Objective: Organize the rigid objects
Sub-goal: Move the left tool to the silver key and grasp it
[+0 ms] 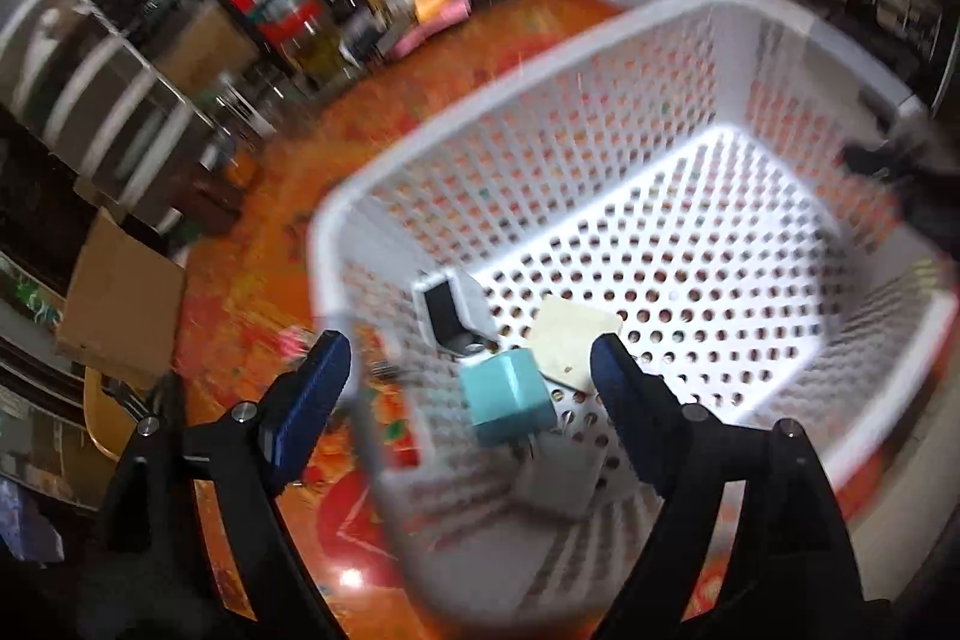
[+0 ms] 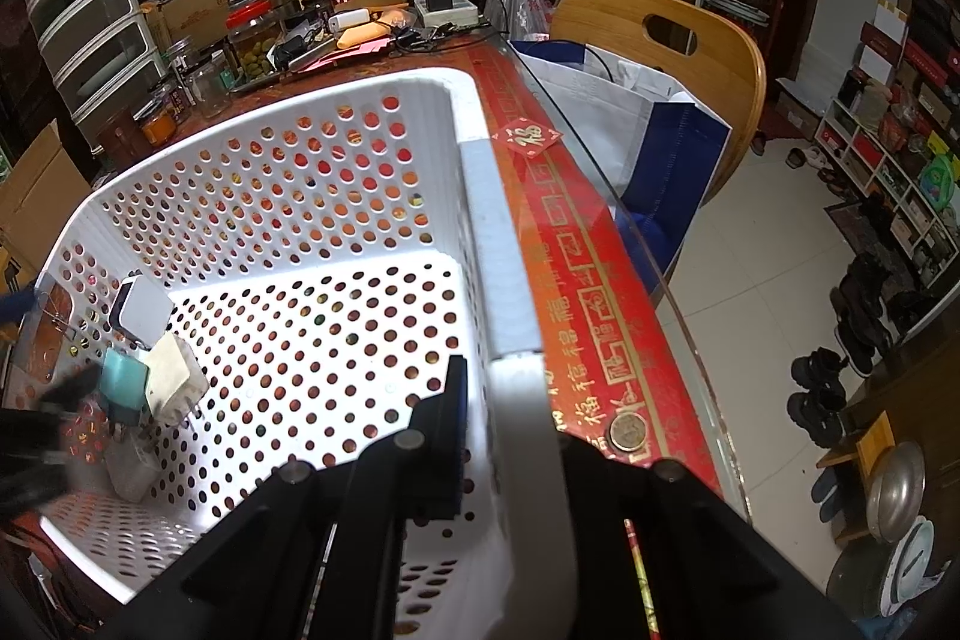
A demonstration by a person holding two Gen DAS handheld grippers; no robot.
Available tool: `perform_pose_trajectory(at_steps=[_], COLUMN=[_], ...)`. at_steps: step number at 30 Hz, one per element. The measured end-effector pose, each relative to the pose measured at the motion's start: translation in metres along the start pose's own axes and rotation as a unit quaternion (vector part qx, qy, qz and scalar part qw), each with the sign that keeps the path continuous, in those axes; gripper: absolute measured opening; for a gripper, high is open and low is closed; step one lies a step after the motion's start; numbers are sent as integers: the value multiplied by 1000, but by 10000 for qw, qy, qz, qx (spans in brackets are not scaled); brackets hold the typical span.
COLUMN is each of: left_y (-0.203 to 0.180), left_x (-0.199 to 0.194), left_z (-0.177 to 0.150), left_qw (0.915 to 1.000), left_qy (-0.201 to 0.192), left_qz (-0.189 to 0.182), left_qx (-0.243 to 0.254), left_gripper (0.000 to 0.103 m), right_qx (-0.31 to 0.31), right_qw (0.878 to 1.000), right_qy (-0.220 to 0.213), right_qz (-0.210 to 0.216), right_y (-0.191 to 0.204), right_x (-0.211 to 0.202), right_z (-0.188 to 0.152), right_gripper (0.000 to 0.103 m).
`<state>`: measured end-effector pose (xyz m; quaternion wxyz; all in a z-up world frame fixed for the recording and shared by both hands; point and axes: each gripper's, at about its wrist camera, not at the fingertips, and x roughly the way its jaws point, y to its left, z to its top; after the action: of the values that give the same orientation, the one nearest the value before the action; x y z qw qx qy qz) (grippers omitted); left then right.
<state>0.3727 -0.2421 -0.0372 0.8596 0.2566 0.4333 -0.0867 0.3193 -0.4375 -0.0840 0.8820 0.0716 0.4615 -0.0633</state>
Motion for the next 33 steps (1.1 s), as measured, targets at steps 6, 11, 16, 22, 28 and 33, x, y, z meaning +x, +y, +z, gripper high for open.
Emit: perform_pose_trajectory(at_steps=[6,11,16,22,28,33], left_y=[125,217,262,263,263,258], left_x=[-78,-7,87,139,171,168], left_z=[-53,-111,-167,-170,-168,-165], left_qw=[9931,9820,9617,9557,9509,9505], left_qy=[-764,179,929,1195,1302,1238], left_qz=[276,432,3,-240,-363,-511], left_qx=[-847,-1828,-2577,-2678,-2785,-2805], left_gripper=[103,103,98,82,65,34], right_qx=[-2,-6,-5,-8,-18,-19], right_qw=[10000,10000,10000,10000,9999,9999], right_qy=[-16,-43,-18,12,36,36], right_qz=[28,54,28,-50,-119,-137], right_y=[-1,-2,-2,-1,-1,-1], right_x=[0,0,0,-1,0,1], right_z=[-1,0,0,0,1,2], right_gripper=[8,8,8,8,8,8])
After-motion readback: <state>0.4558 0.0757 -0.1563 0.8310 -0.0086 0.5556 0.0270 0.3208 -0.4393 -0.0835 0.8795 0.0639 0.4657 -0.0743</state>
